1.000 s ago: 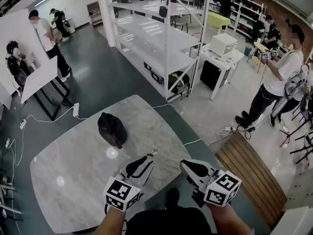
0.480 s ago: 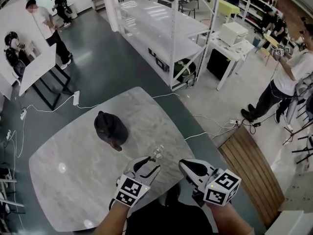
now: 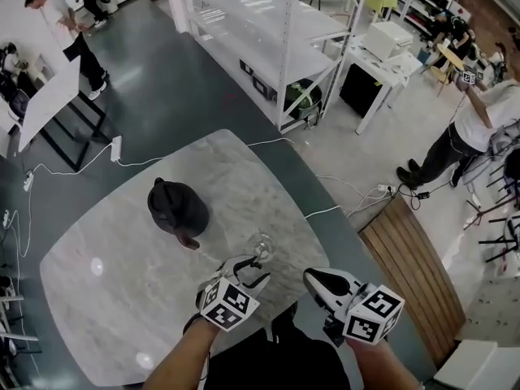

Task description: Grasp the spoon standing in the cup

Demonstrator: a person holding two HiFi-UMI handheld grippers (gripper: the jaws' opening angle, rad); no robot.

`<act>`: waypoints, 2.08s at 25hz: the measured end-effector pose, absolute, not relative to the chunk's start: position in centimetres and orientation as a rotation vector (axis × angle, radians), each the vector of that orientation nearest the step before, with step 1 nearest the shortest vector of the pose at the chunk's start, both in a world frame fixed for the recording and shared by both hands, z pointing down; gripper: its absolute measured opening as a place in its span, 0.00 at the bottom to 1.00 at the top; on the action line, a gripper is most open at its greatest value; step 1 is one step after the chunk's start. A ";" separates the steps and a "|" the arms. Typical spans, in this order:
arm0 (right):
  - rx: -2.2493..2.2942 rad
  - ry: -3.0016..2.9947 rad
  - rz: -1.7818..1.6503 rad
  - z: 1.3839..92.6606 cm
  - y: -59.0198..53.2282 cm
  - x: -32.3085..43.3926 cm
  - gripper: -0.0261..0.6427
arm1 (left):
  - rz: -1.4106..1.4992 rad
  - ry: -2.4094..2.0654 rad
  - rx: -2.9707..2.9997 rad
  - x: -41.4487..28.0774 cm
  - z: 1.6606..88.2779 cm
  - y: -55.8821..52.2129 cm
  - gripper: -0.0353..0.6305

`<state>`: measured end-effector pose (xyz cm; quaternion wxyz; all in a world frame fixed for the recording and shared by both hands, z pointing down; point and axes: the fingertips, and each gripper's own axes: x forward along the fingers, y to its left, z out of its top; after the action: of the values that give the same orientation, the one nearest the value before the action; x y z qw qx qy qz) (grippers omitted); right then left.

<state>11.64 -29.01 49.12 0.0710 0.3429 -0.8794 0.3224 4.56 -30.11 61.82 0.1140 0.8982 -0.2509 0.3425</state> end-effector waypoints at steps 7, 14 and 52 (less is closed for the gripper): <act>1.039 -2.649 0.976 49.1 -29.0 11.9 0.03 | 1.101 -0.733 2.637 4.8 63.1 -30.4 0.28; 1.023 -2.673 0.948 48.2 -28.9 12.1 0.03 | 1.088 -0.758 2.636 5.7 62.4 -30.9 0.14; 1.057 -2.881 0.165 34.5 -31.9 9.6 0.03 | 0.149 -1.581 2.482 -12.7 37.1 -31.5 0.14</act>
<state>9.59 -31.87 34.55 0.0342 0.3438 -0.9369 0.0537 -12.66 -31.46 37.12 0.0974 0.8383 -0.5341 0.0502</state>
